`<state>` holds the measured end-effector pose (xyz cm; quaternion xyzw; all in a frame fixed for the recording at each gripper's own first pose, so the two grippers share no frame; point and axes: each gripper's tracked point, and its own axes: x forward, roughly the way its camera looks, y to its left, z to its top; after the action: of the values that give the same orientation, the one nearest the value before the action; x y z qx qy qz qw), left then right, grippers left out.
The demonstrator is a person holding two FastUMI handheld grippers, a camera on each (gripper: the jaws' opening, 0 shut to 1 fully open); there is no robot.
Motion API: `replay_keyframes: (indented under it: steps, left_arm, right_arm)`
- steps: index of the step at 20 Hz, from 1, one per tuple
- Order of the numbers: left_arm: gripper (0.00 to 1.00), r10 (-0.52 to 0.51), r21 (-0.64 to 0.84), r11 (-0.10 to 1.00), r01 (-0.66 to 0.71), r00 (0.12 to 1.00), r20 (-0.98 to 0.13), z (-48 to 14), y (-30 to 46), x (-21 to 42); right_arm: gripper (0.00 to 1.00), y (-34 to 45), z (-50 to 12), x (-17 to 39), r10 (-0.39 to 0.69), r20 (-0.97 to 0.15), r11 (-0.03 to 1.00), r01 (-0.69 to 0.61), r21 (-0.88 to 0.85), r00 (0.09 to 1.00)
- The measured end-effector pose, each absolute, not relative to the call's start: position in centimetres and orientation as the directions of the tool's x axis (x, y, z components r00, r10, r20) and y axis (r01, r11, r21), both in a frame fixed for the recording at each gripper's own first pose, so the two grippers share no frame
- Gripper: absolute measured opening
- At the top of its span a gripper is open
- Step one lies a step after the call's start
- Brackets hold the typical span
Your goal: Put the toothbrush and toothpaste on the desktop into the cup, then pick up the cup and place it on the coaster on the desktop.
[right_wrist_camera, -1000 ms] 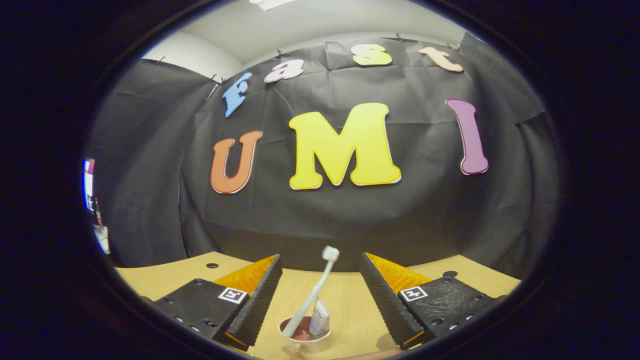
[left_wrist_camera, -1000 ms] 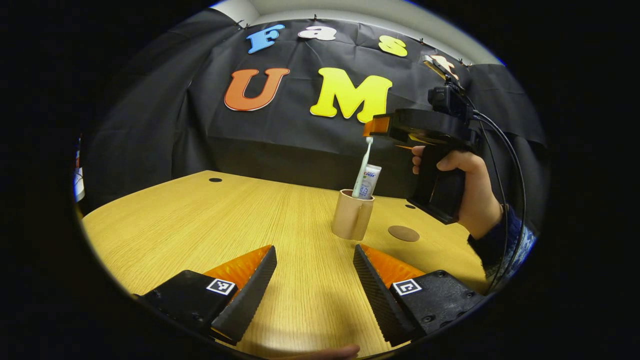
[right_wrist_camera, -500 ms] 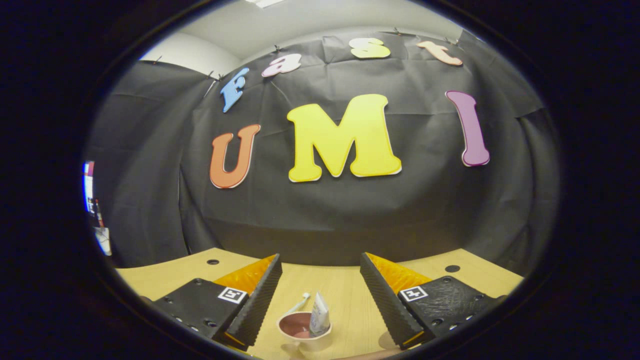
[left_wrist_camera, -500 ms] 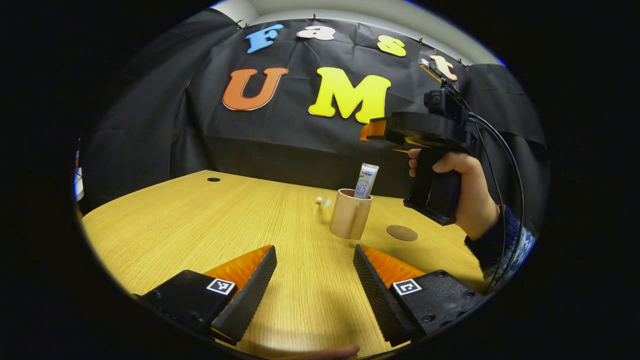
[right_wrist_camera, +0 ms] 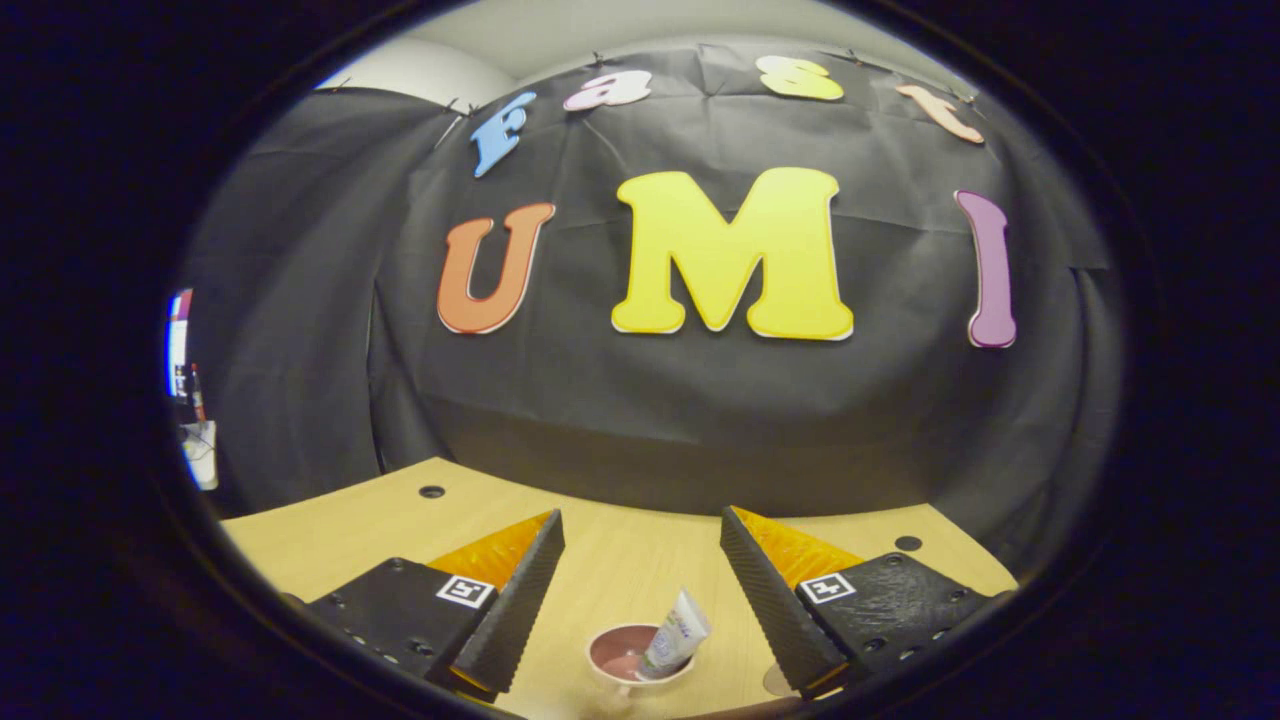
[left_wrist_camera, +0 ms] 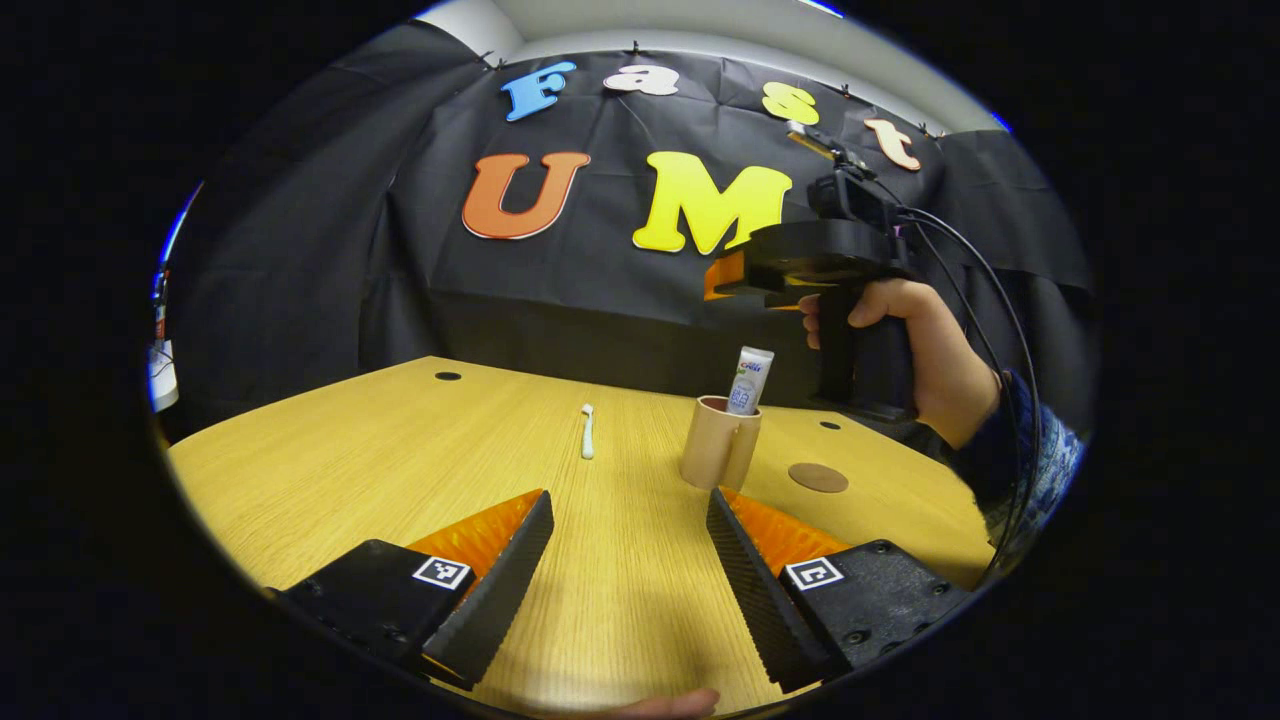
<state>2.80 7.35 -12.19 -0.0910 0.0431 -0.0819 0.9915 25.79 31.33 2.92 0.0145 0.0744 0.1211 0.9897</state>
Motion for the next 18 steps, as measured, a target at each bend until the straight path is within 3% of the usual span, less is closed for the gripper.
replay_keyframes:
  steps: [5, 11, 12, 16, 18]
  left_arm:
    - [0.98, -0.127, -0.191, 0.975, 0.115, 0.990, -0.053, -12.6, 10.5, 2.0]
    - [0.99, -0.112, -0.291, 0.952, 0.090, 0.992, -0.058, -12.9, 12.6, 2.5]
    - [0.98, -0.108, -0.285, 0.954, 0.091, 0.993, -0.043, -12.5, 12.8, 2.3]
    - [0.98, -0.116, -0.300, 0.948, 0.104, 0.993, -0.019, -12.5, 13.2, 1.4]
    - [0.98, -0.116, -0.315, 0.943, 0.106, 0.993, -0.015, -12.5, 13.7, 1.3]
  right_arm:
    - [0.95, 40.3, -0.7, 28.1, 0.322, -0.379, 0.946, -0.310, 0.095, 0.868]
    - [0.93, 46.4, -10.5, 31.7, 0.242, -0.677, 0.966, -0.239, 0.101, 0.695]
    - [0.95, 46.6, -11.7, 32.1, 0.220, -0.709, 0.970, -0.224, 0.089, 0.670]
    - [0.84, 46.1, -15.3, 33.4, 0.129, -0.770, 0.985, -0.169, 0.028, 0.625]
    - [0.87, 45.9, -16.2, 33.9, 0.116, -0.783, 0.988, -0.154, 0.026, 0.612]
